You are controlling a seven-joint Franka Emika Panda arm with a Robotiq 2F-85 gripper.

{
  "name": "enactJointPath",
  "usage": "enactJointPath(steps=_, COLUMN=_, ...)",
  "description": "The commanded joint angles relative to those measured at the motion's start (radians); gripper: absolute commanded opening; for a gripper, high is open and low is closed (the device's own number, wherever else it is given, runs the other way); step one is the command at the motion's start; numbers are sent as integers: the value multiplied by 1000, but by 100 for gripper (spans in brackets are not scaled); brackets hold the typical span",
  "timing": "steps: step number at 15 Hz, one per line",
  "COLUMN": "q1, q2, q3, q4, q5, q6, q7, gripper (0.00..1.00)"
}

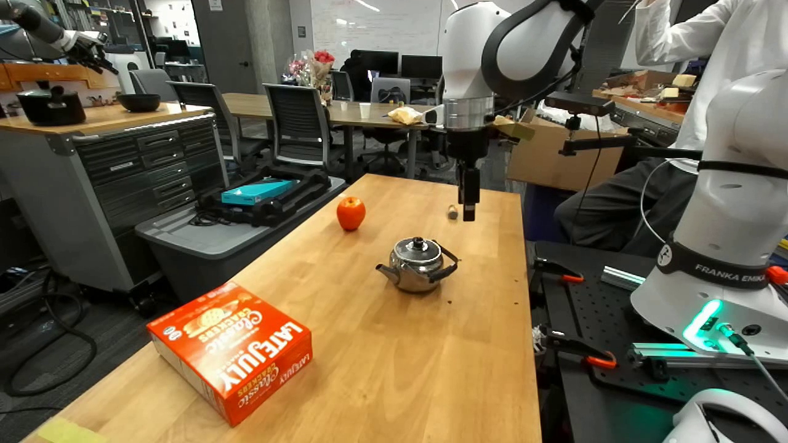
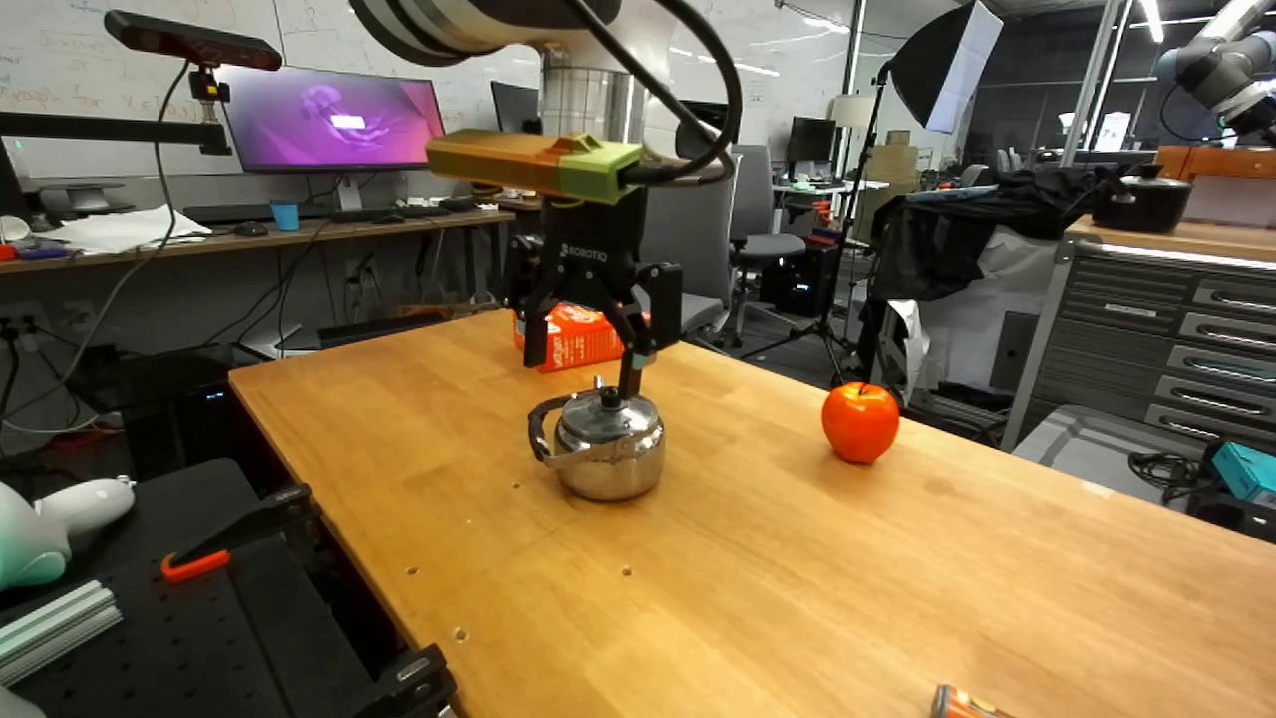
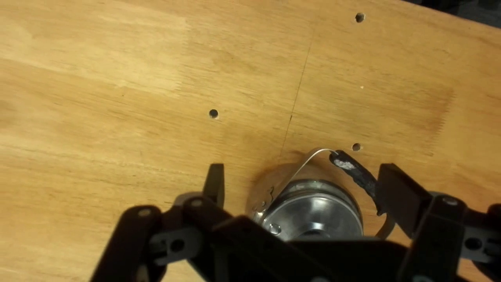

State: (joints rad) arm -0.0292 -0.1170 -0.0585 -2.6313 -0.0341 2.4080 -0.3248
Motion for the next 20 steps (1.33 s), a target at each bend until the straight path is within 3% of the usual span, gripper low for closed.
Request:
enactJointPath(steps=1, q1=-11, q2=-107, q3=-30, q4=-51, q5=-2, q6=-31, q7=-84, gripper=100)
enactJointPath(steps=9, q1=-3, q2=-204, q3=-68, q4=-100, q5=-9, q6=-33, q7=-134, gripper=100)
enactJointPath(steps=20, q1=3, q2=-166, q3=-67, q4=-84, q5=-2, q6=-19, q7=-119, gripper=100)
